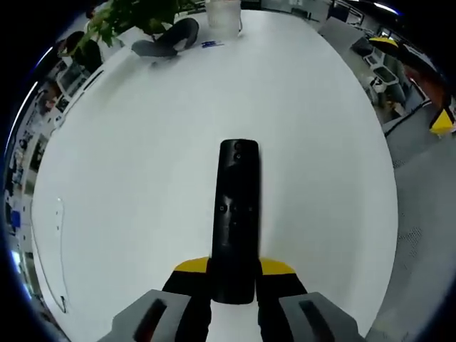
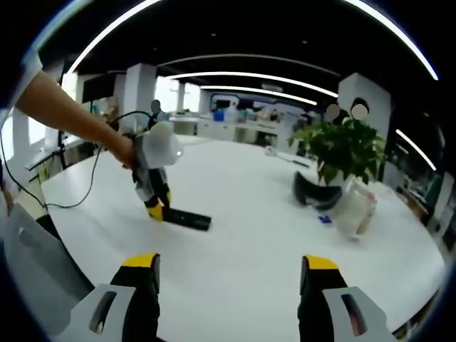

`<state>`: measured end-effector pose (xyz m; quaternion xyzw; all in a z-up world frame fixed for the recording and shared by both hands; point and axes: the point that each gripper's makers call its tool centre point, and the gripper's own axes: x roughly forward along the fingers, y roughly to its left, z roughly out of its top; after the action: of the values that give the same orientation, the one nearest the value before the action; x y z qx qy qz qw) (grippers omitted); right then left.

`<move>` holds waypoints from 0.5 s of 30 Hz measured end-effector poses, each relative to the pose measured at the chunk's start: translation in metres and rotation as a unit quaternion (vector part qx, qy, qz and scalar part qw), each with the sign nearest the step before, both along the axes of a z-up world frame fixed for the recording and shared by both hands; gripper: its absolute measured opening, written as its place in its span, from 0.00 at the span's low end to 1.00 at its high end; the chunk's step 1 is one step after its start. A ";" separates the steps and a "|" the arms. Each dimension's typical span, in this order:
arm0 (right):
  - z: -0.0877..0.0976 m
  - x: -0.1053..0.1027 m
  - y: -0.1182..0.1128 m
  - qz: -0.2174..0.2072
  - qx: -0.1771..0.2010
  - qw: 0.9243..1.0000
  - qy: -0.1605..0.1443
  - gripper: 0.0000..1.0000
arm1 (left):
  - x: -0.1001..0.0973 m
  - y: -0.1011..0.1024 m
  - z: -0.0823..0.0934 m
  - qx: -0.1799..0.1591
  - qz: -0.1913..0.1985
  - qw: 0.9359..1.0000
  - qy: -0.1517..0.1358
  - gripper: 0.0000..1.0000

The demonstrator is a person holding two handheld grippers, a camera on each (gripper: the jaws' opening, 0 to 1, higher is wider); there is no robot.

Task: Press the specified remote control buttons in sequence, fully releasing each button before pressing the next.

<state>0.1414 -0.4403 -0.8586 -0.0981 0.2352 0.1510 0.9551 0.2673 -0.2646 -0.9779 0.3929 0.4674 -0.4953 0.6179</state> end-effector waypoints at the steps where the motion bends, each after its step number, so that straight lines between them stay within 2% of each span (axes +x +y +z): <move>1: 0.000 0.000 0.000 0.000 0.000 1.000 -0.001 0.80 | -0.002 0.000 0.000 -0.001 0.000 1.000 0.000 0.22; 15: 0.001 -0.001 0.003 0.009 -0.003 1.000 -0.003 0.79 | -0.035 0.006 0.001 -0.013 -0.001 1.000 -0.001 0.22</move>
<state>0.1402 -0.4369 -0.8579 -0.1034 0.2323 0.1588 0.9540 0.2321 -0.2589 -0.9773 0.3863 0.4595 -0.5016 0.6229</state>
